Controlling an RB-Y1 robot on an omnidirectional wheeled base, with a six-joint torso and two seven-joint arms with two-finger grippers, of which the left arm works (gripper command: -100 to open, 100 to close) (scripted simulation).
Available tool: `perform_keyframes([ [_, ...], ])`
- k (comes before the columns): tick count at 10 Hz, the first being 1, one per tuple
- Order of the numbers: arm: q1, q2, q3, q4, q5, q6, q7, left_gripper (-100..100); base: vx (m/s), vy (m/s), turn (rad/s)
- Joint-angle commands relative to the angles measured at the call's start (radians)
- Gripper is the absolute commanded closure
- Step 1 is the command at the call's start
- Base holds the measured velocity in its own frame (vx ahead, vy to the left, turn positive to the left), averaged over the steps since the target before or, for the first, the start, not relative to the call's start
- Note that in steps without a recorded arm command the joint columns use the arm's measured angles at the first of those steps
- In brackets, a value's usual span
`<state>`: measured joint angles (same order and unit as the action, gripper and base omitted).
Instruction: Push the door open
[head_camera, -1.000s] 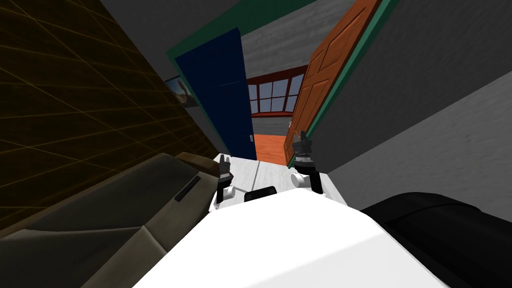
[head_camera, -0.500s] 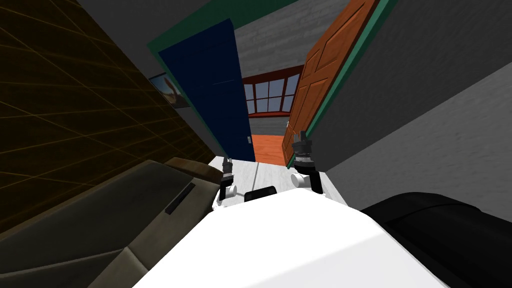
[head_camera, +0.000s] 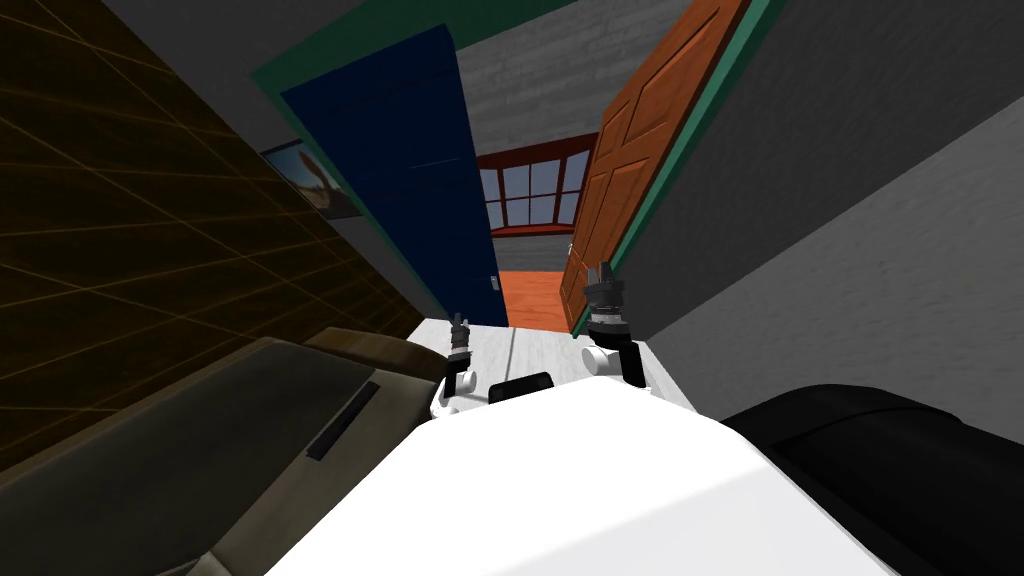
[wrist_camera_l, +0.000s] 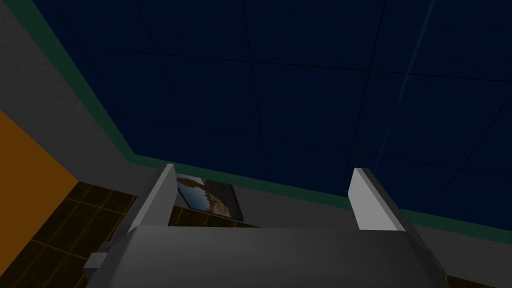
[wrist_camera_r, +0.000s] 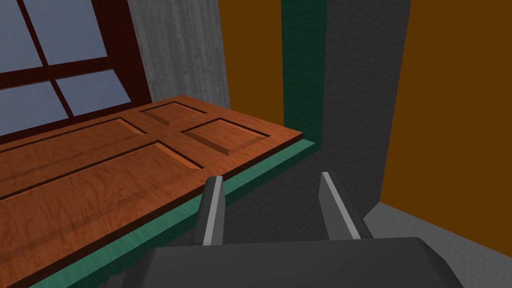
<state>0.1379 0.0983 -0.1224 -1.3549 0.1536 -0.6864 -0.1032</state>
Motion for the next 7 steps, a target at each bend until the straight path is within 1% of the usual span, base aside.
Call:
perform_keyframes([
  [1, -0.022, 0.0, -0.005, 0.045, 0.005, -0.004, 0.002, -100, 0.096, 0.039, -0.087],
  [2, -0.022, 0.0, -0.005, 0.045, 0.005, -0.004, 0.002, -100, 0.065, 0.013, -0.028],
  [3, -0.034, 0.0, -0.008, 0.073, 0.008, -0.009, 0.005, -100, 0.062, 0.005, -0.047],
  [7, -0.081, 0.001, -0.02, 0.185, 0.02, -0.026, 0.013, -100, 0.092, 0.022, -0.106],
])
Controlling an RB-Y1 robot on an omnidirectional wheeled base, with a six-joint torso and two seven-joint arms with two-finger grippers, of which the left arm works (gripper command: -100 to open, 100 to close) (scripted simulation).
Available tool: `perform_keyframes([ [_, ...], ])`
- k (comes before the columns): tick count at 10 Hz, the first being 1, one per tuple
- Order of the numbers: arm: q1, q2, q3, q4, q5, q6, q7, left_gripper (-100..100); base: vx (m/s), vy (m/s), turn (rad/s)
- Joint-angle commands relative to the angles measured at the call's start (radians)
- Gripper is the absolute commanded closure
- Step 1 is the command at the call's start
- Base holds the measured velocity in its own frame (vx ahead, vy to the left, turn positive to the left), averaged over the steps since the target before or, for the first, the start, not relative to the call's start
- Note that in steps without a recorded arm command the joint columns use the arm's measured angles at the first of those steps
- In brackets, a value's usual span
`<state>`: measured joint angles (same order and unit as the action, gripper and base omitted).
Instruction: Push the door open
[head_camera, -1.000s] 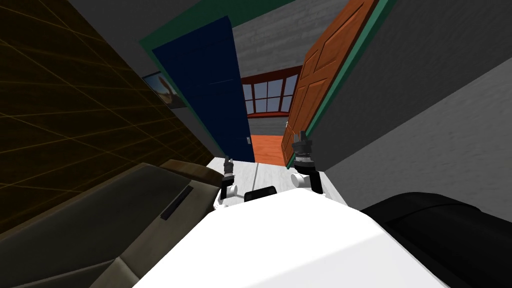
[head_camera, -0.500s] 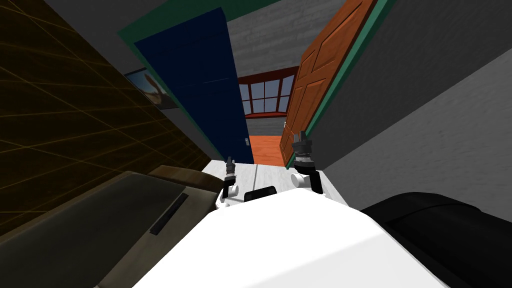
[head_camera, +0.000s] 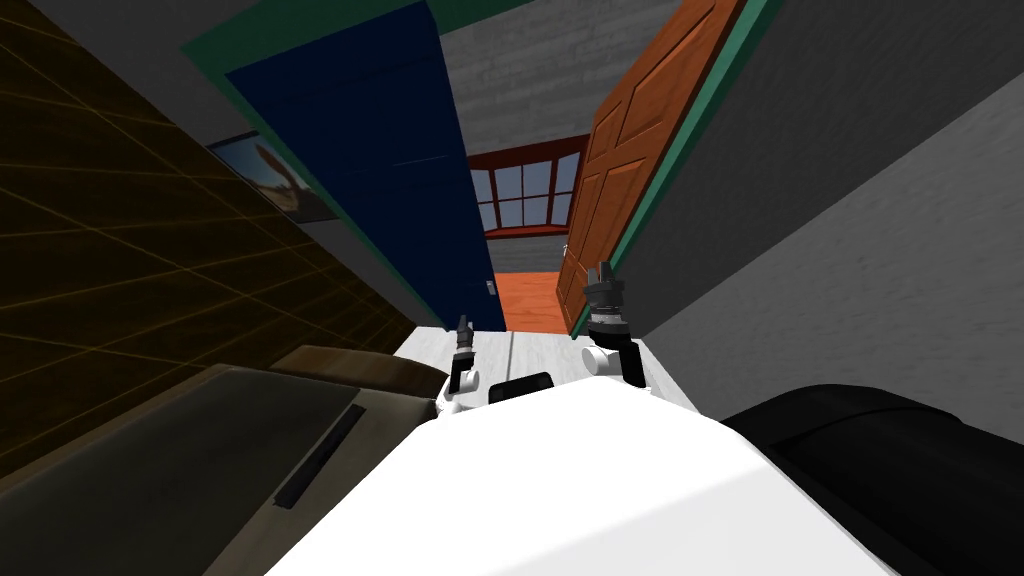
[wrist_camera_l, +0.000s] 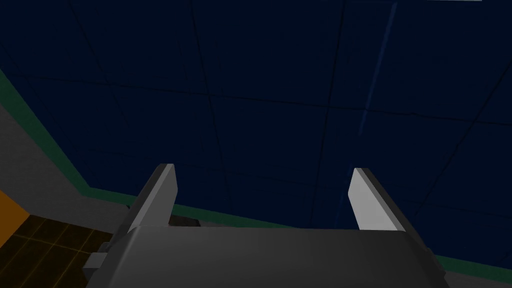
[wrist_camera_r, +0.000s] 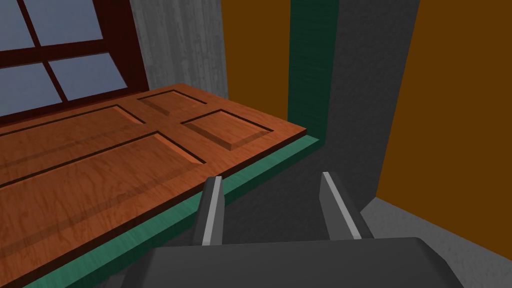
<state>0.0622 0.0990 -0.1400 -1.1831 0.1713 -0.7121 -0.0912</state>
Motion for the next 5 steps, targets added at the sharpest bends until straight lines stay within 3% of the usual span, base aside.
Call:
perform_keyframes([
  [1, -0.017, 0.0, -0.005, 0.04, 0.005, -0.005, 0.003, -100, 0.087, 0.038, -0.111],
  [5, -0.062, -0.001, -0.016, 0.145, 0.016, -0.021, 0.011, -100, 0.093, 0.038, -0.095],
])
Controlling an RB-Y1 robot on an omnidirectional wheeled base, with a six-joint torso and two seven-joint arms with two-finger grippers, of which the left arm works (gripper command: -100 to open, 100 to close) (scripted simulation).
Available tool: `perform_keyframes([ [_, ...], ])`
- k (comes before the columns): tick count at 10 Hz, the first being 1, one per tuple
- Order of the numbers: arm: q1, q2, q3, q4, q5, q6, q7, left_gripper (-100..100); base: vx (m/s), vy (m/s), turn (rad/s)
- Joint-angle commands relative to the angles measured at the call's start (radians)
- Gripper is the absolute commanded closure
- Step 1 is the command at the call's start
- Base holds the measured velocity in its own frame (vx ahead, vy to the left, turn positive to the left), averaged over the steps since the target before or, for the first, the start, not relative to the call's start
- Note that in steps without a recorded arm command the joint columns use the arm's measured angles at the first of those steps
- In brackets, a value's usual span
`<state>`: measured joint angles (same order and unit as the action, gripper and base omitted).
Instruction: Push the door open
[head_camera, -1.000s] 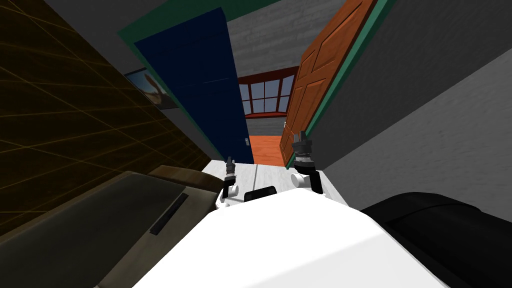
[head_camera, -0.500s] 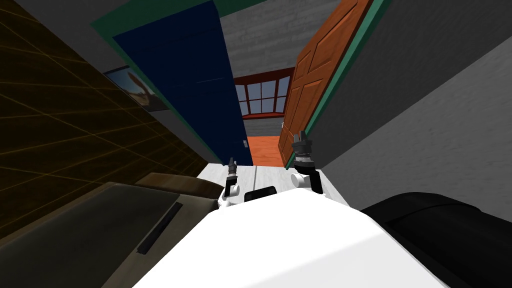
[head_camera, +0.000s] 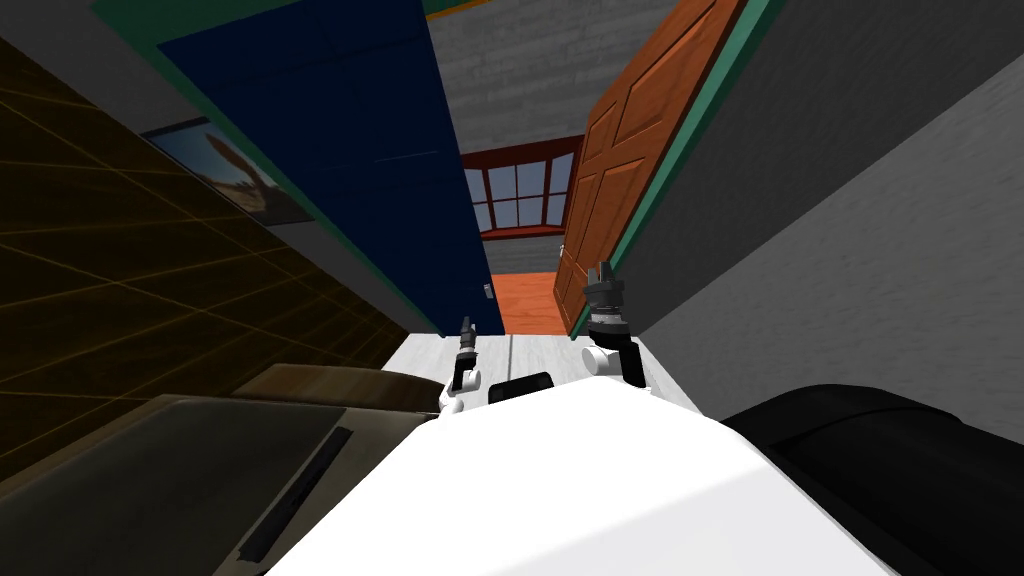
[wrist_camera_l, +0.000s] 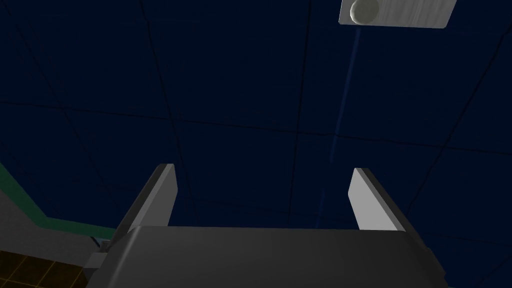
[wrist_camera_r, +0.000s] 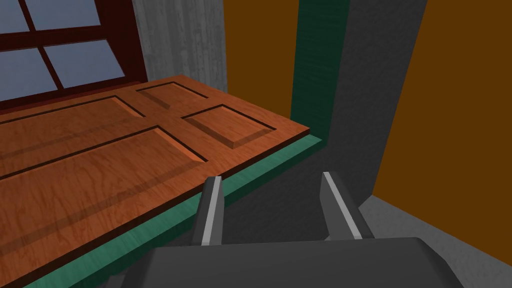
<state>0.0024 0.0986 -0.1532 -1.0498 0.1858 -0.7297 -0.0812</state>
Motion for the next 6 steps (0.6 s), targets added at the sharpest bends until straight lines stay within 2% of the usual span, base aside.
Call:
perform_keyframes([
  [1, -0.013, -0.001, -0.006, 0.038, 0.004, -0.008, 0.003, -100, 0.092, 0.032, -0.093],
  [6, -0.063, -0.004, -0.018, 0.156, 0.016, -0.027, 0.012, -100, 0.091, 0.035, -0.088],
])
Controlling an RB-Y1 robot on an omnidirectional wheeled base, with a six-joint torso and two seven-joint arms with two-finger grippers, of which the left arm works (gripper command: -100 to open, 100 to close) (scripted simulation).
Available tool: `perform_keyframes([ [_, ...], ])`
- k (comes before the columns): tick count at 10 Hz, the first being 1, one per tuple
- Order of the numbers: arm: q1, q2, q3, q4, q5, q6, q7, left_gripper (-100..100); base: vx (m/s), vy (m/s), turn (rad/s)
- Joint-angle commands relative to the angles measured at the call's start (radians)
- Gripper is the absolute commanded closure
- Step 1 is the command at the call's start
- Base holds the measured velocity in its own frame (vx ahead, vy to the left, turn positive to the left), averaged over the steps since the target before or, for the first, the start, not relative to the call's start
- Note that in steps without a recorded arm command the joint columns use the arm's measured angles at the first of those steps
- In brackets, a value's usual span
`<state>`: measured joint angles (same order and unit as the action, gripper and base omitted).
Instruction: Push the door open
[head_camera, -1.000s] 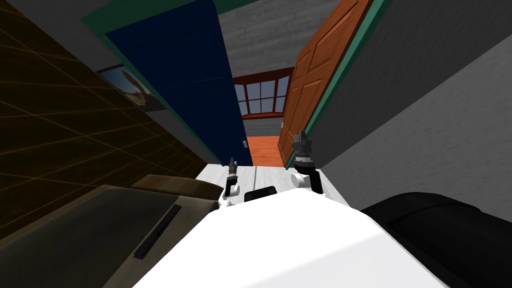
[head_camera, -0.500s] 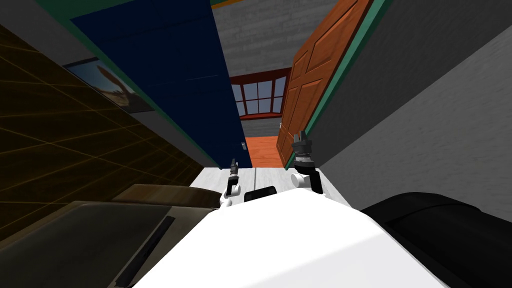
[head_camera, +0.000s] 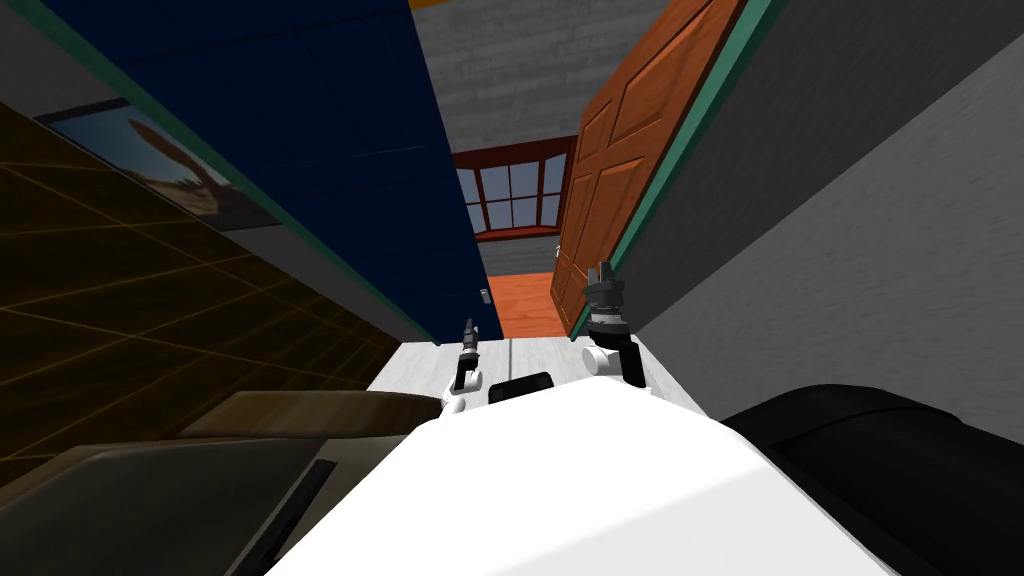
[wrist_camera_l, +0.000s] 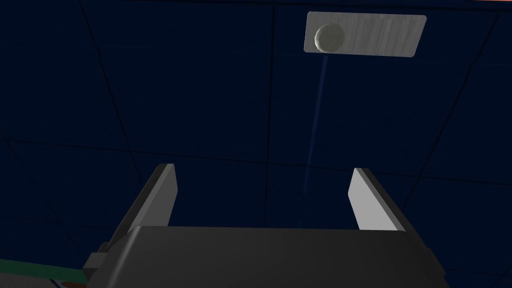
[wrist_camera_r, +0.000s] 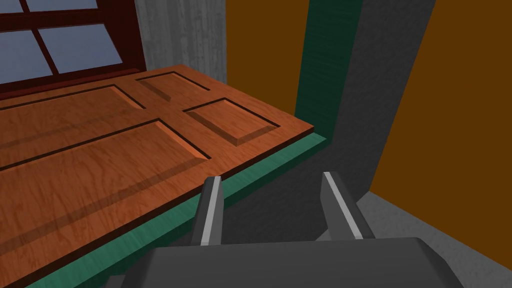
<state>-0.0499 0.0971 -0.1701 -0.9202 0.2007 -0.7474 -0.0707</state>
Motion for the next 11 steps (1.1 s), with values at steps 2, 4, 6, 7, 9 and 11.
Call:
perform_keyframes([
  [2, -0.028, -0.005, -0.006, 0.068, 0.006, -0.016, 0.004, -100, 0.081, 0.046, -0.075],
  [4, -0.045, -0.007, -0.01, 0.108, 0.01, -0.022, 0.007, -100, 0.084, 0.04, -0.082],
  [6, -0.068, -0.01, -0.016, 0.162, 0.016, -0.031, 0.011, -100, 0.106, 0.049, -0.099],
  [7, -0.082, -0.012, -0.02, 0.195, 0.019, -0.036, 0.014, -100, 0.119, 0.063, -0.097],
  [9, -0.104, -0.016, -0.025, 0.247, 0.024, -0.044, 0.017, -100, 0.123, 0.065, -0.101],
  [11, -0.12, -0.019, -0.029, 0.283, 0.028, -0.05, 0.02, -100, 0.097, 0.062, -0.075],
])
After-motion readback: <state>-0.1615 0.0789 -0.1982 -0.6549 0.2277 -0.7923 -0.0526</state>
